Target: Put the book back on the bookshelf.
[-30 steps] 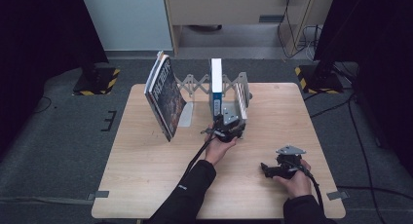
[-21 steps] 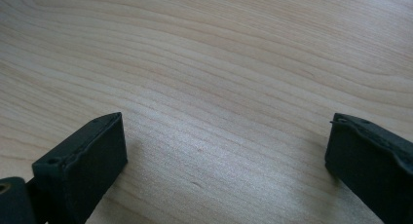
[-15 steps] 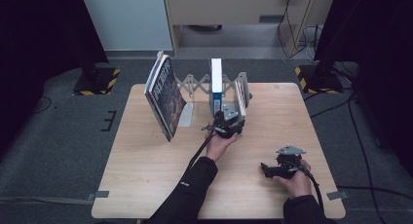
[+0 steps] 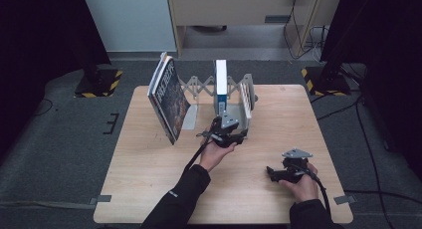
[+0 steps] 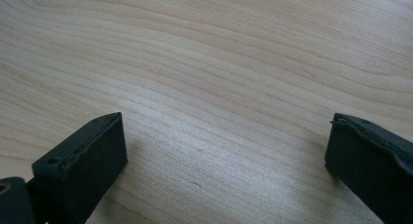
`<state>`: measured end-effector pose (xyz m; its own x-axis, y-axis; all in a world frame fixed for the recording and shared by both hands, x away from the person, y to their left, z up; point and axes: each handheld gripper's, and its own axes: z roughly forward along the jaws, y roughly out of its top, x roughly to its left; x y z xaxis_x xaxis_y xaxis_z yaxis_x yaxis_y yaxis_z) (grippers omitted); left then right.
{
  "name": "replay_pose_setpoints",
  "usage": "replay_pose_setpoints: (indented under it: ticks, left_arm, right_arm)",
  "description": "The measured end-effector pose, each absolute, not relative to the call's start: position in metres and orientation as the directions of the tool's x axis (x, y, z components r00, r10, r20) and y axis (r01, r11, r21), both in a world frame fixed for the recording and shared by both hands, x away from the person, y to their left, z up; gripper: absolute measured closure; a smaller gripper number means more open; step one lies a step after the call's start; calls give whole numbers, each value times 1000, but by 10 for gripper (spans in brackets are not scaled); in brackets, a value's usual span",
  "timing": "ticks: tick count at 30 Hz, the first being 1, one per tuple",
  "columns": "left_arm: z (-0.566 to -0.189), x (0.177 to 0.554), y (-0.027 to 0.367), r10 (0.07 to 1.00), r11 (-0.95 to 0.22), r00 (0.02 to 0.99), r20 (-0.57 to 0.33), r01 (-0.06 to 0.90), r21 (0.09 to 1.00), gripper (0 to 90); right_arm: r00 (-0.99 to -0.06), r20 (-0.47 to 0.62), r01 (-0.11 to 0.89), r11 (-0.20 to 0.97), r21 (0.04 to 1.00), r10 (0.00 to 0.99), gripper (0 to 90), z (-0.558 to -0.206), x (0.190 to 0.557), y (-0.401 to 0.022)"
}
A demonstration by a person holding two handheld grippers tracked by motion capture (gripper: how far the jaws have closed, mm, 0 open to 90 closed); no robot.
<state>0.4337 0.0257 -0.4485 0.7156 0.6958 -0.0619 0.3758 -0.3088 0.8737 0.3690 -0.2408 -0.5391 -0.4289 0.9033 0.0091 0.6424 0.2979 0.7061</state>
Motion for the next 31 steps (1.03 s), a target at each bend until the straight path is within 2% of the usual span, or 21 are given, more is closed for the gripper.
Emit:
replay_pose_setpoints:
  ticks: [8,18,26,31]
  left_arm:
    - [-442,409,60,678,-296,728,-100,395,870,463]
    - [-456,385,104,684,-330,725,-81,407,851,350]
    - [-477,381,139,722,-336,683,-113,488,806,278]
    - [-485,375,170,749,-320,649,-131,528,786,264]
  right_arm:
    - [-429,9,642,298,706,903,17,-539,369,-241]
    - [-429,9,642,298,707,903,17,-539,369,-241]
    - [-429,10,642,297,707,903,17,-539,369,-241]
    - [-428,10,642,297,707,904,18,-539,369,-241]
